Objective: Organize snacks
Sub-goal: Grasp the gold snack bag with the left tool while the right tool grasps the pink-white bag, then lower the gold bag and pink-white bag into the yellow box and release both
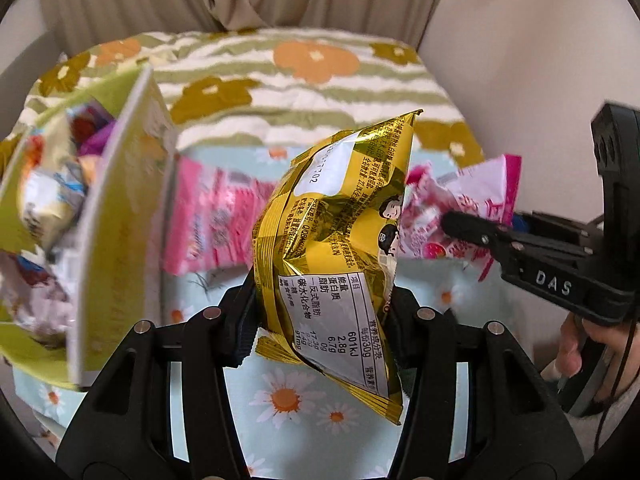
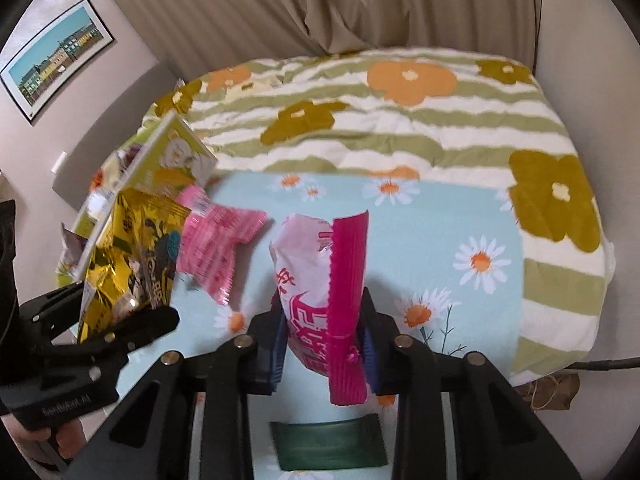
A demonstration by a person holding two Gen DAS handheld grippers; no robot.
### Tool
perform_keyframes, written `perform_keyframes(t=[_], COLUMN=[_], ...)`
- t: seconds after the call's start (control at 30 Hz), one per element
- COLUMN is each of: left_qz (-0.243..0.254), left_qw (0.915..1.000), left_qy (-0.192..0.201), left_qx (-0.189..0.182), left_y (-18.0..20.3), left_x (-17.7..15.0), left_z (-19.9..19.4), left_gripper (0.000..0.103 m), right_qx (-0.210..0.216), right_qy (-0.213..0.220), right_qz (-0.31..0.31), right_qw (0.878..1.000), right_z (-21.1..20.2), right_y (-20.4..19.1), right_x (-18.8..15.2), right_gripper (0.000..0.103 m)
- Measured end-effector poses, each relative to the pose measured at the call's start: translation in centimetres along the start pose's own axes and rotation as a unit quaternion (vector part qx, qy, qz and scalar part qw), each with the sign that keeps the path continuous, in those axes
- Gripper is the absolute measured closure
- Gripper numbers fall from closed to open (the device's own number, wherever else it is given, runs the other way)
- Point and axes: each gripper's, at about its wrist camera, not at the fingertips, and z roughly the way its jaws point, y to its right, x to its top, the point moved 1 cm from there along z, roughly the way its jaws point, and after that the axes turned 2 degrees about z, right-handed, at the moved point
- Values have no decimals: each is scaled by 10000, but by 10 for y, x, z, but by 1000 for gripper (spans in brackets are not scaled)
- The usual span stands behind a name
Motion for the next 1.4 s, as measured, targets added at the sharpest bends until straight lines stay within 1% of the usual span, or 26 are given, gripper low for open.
perform_keyframes(t=[0.17,0.23,0.33,0.47,0.6,0.73,0.83,1.0,1.13,1.17,1.2,1.23,1.27,1.3,1.33,1.4], left_qz=[-132,-166,-268,-445,-589,-693,-729,-749,-766,-746,-720,-696,-661,-643,-614,-571], left_qw=[9988,9981,9966,9947,9931,9920,9921,9935,9948,9954,9958,9959,9959,9960,9963,9967], left_qy=[465,585,746,846,865,820,722,472,255,149,87,50,66,110,148,95], left_qx=[33,83,222,374,533,670,726,715,617,584,564,577,610,611,588,574], left_y=[-27,-39,-68,-111,-160,-207,-242,-289,-316,-323,-324,-327,-330,-333,-334,-336], left_x=[18,24,31,35,40,42,43,46,51,51,50,49,48,47,45,41], left_z=[-48,-62,-87,-109,-121,-126,-122,-102,-79,-72,-66,-63,-61,-62,-63,-63], left_gripper=[56,56,56,56,56,56,56,55,55,48,32,20,3,0,0,0], right_qx=[64,125,287,497,682,826,870,865,809,791,768,751,730,707,683,617], right_qy=[344,489,681,835,931,915,852,749,694,681,664,652,634,606,581,530], right_qz=[-113,-169,-222,-295,-416,-498,-546,-511,-440,-420,-392,-370,-341,-314,-297,-284], right_qw=[9993,9986,9970,9948,9924,9911,9911,9921,9933,9937,9941,9944,9947,9952,9955,9963], right_z=[-36,-48,-61,-64,-57,-43,-26,-1,14,17,21,24,26,29,32,35], right_y=[-30,-49,-78,-117,-167,-205,-235,-268,-284,-286,-289,-290,-292,-294,-296,-299], right_x=[17,25,36,49,60,67,71,74,76,76,76,76,76,76,76,75], right_gripper=[74,74,74,74,74,74,74,74,74,74,74,74,74,74,74,74])
